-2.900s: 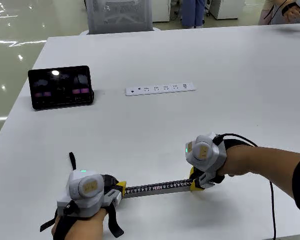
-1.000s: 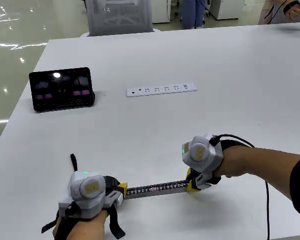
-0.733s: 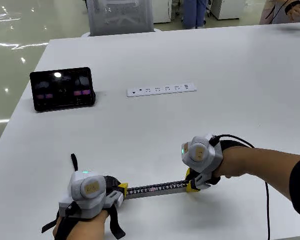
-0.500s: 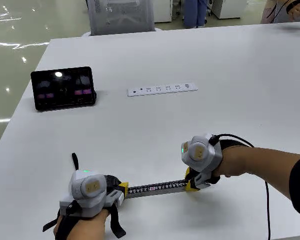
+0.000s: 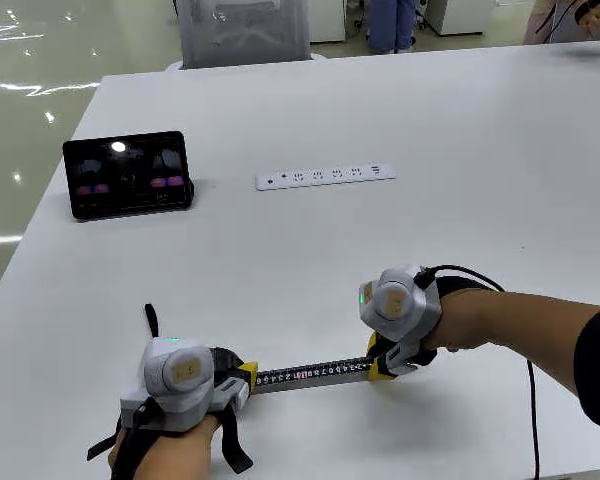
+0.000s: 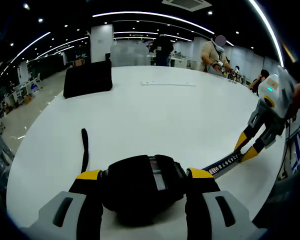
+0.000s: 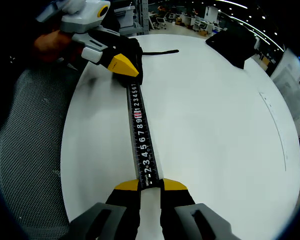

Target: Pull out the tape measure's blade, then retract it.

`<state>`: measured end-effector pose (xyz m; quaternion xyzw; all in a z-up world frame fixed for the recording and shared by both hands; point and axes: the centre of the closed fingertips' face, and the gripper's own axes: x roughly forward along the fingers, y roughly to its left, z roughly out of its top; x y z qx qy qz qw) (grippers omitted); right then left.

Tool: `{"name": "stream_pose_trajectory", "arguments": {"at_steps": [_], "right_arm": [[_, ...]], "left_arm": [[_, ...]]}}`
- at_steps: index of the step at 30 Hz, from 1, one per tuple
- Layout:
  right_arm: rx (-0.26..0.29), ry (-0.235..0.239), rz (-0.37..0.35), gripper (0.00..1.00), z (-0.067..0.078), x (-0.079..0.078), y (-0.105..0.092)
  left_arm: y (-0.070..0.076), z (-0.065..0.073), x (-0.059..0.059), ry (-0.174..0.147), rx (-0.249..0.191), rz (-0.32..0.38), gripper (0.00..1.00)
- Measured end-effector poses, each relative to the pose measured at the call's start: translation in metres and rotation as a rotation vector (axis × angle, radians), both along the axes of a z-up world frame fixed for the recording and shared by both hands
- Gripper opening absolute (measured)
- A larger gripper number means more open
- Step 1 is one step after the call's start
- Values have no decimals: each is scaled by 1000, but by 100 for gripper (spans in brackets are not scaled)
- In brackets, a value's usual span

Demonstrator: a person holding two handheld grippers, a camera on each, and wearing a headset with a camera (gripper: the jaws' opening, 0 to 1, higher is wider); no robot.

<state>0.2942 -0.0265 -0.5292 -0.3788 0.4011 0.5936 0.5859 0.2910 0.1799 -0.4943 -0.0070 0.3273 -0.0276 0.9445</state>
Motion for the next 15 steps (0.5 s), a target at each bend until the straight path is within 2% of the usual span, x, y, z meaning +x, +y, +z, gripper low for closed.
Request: {"name": "stream_pose_trajectory", "arguments": {"at_steps": [15], "right_arm": [[9, 4, -2, 11, -1, 0, 6]], "left_arm": [[1, 1, 0, -1, 0, -1, 62]]}}
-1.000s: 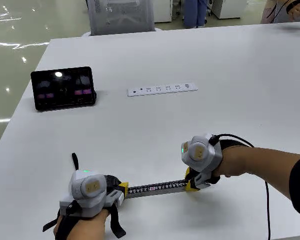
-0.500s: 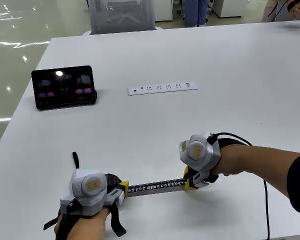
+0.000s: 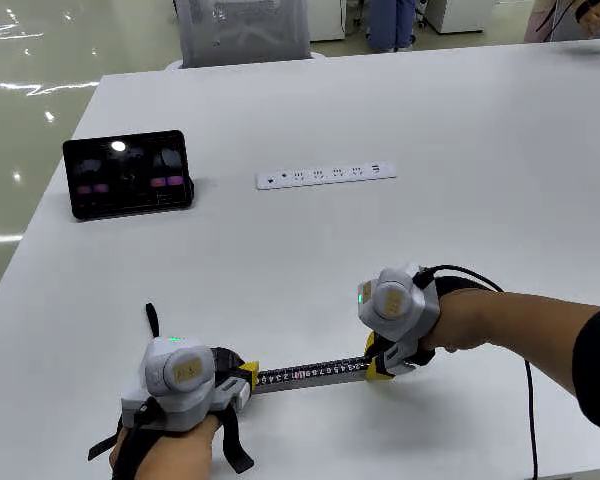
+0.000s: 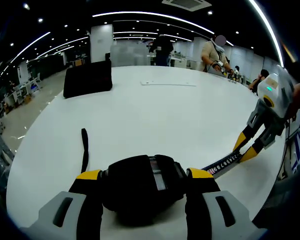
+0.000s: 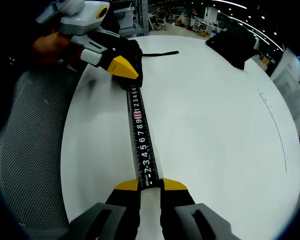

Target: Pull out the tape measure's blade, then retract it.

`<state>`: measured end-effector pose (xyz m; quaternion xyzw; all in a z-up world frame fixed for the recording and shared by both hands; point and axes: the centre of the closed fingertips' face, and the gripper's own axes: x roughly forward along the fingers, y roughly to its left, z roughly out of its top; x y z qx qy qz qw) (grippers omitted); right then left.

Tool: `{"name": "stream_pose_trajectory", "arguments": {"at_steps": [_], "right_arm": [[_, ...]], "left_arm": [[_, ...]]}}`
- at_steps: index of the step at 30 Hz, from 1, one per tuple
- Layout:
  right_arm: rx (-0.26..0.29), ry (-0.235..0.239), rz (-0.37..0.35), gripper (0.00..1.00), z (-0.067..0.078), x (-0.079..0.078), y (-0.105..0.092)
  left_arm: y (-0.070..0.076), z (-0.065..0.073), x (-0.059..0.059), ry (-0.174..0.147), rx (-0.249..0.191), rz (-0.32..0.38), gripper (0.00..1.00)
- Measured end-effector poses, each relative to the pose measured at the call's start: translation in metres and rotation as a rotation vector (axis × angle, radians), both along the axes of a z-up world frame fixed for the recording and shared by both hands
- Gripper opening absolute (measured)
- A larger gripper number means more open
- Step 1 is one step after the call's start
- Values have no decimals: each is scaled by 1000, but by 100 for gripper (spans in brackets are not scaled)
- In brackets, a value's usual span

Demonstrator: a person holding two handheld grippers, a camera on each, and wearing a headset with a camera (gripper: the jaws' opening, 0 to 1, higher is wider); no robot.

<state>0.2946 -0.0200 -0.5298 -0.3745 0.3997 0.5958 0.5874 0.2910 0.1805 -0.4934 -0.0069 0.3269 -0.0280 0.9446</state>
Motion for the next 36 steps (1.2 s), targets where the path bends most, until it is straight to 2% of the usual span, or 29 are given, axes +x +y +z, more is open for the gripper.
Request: {"name": "stream_pose_trajectory", "arguments": {"at_steps": [14, 24, 36], "right_arm": [[-3, -14, 12, 11, 1, -1, 4], [4, 2, -13, 11, 1, -1, 8], [4, 7, -5, 11, 1, -2, 13]], "left_arm": [[0, 0, 0, 3, 2, -1, 62], [0, 0, 0, 4, 0, 0, 62], [0, 0, 0, 6, -1, -2, 62]]}}
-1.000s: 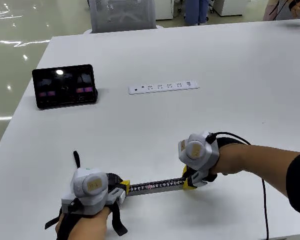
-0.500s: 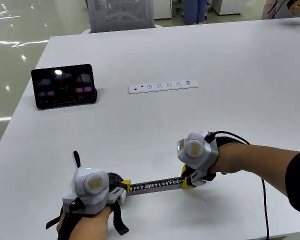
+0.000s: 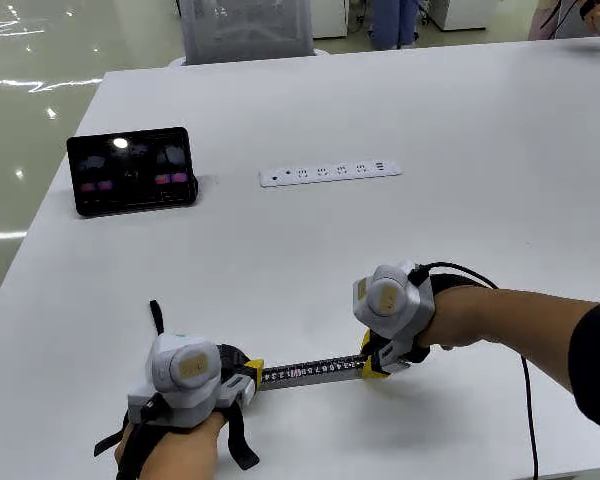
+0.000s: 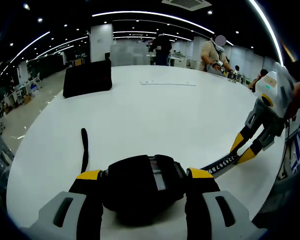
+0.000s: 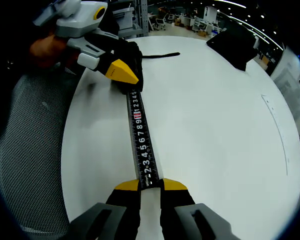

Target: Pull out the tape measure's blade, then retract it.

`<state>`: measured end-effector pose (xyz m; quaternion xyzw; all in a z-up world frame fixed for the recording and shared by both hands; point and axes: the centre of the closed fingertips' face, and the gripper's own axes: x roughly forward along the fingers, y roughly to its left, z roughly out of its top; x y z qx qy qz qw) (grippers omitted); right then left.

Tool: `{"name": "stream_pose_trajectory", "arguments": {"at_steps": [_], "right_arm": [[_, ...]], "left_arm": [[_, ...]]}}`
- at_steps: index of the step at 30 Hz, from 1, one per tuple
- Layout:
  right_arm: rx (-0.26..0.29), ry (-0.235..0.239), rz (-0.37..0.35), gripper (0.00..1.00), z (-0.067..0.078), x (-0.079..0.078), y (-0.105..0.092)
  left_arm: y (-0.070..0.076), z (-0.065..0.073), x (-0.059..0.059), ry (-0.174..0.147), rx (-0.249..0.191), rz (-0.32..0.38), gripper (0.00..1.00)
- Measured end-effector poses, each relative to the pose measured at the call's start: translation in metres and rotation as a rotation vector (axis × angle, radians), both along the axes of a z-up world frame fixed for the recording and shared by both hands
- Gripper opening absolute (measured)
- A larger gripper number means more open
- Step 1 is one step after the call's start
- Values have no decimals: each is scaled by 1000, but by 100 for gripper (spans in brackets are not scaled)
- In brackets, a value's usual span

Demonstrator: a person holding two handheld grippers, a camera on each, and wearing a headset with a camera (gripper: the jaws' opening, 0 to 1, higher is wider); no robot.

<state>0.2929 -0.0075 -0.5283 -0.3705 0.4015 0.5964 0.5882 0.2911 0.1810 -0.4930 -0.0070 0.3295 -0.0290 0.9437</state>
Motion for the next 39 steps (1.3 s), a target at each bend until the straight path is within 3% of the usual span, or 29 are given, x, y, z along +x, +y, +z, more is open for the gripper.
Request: {"name": "stream_pose_trajectory", "arguments": {"at_steps": [39], "right_arm": [[26, -1, 19, 11, 0, -5, 15]], "left_arm": [[1, -1, 0, 9, -1, -14, 62]]}}
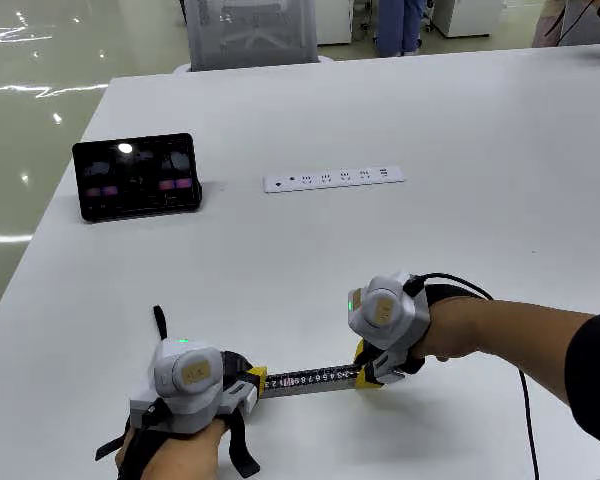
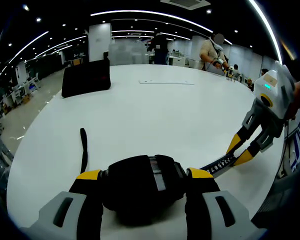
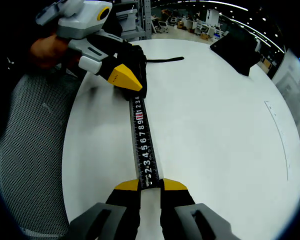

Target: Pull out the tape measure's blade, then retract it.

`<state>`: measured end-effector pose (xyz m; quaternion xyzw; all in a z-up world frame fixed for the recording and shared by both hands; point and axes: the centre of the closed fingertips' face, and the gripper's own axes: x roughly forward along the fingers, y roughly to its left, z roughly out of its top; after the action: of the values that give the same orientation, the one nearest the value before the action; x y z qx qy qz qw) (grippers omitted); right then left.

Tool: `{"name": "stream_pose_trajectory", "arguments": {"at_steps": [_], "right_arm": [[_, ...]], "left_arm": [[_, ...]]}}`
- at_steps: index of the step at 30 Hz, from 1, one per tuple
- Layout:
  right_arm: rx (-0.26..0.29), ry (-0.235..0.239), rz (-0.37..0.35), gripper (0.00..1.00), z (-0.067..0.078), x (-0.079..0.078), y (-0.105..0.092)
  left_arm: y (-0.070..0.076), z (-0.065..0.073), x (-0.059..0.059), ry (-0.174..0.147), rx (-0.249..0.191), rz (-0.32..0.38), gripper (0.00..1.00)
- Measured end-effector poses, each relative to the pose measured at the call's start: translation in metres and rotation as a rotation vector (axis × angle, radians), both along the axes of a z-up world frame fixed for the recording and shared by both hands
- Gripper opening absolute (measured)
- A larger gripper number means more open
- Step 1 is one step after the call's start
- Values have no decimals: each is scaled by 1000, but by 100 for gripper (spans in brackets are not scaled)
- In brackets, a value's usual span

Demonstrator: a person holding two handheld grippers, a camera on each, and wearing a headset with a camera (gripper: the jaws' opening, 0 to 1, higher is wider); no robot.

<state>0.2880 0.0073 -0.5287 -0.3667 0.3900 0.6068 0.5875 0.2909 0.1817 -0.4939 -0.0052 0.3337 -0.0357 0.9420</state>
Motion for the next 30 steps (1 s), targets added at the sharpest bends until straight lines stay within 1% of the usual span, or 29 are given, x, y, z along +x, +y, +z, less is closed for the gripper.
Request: {"name": "stream_pose_trajectory", "arguments": {"at_steps": [14, 16, 30], "right_arm": [[10, -4, 0, 11, 0, 0, 5], [15, -1, -8, 11, 0, 0, 6], [30, -2, 4, 11, 1, -2, 18]], "left_arm": [[-1, -1, 0, 1, 0, -2, 62], [-1, -1, 0, 1, 0, -2, 62], [-1, -1, 1, 2, -1, -2, 62]]}}
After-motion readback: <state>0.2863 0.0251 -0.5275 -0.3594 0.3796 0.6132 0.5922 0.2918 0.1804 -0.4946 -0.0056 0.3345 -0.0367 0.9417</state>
